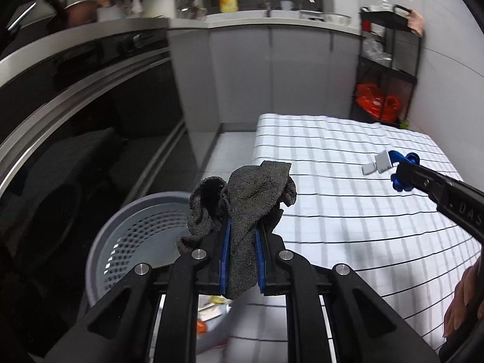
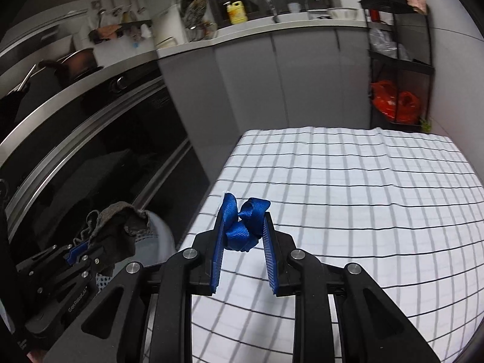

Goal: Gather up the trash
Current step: 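Carry the cloth and strap to the basket and open both tools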

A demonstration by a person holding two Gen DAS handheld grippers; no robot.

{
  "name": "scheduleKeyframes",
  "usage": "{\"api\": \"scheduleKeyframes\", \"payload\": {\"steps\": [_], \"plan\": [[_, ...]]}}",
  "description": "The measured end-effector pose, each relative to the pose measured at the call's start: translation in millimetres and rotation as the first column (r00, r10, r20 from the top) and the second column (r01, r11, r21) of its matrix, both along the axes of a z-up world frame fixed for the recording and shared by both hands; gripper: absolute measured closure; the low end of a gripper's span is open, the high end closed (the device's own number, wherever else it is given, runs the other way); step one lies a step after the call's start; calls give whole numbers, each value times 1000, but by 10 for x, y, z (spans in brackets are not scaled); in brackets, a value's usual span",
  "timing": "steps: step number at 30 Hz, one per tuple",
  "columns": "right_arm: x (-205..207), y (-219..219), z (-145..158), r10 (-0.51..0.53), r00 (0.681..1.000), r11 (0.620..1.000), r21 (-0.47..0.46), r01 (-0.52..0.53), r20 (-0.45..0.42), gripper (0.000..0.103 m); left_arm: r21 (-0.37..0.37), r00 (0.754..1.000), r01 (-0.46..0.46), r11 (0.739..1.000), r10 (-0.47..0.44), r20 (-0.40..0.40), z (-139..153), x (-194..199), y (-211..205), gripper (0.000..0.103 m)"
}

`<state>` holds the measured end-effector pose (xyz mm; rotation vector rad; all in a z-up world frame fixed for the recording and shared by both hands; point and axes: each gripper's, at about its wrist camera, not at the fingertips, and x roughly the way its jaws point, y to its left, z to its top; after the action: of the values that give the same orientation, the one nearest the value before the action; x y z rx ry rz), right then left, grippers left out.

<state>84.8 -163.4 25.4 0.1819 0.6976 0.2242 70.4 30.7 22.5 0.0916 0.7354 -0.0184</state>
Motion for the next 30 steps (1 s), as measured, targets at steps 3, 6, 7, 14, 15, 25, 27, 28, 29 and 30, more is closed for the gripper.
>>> {"api": "scheduleKeyframes", "payload": {"steps": [3,6,7,14,15,25,27,28,29,30], "plan": [[23,301,-30,60,998,998,3,-60,-10,80,13,999,-45,999,45,4,-36,-19,228,89],[44,548,-58,106,994,994,8,-106,-15,80,21,996,-92,996,92,3,-94,-35,442,89],[53,624,-69,123,992,992,13,-122,-18,80,19,994,-105,994,105,-1,-115,-47,512,89],[111,1108,-178,218,975,976,9,-218,-43,80,1,984,-178,984,178,-34,-245,-76,954,88],[113,1167,-196,230,972,973,3,-230,-45,80,0,982,-184,983,183,-34,-247,-77,987,88],[200,1678,-462,319,942,946,-21,-323,-109,80,-44,970,-227,973,222,-97,-354,-73,1293,88],[195,1741,-513,332,936,941,-29,-337,-117,79,-49,967,-238,970,231,-107,-369,-79,1332,88],[196,1783,-535,338,933,938,-37,-344,-121,79,-55,966,-241,969,234,-109,-381,-89,1372,88],[214,1832,-553,344,931,935,-45,-351,-125,79,-58,965,-244,968,237,-110,-385,-96,1390,88],[215,1873,-555,348,929,933,-52,-356,-126,79,-58,964,-250,967,242,-112,-388,-93,1403,88]]}}
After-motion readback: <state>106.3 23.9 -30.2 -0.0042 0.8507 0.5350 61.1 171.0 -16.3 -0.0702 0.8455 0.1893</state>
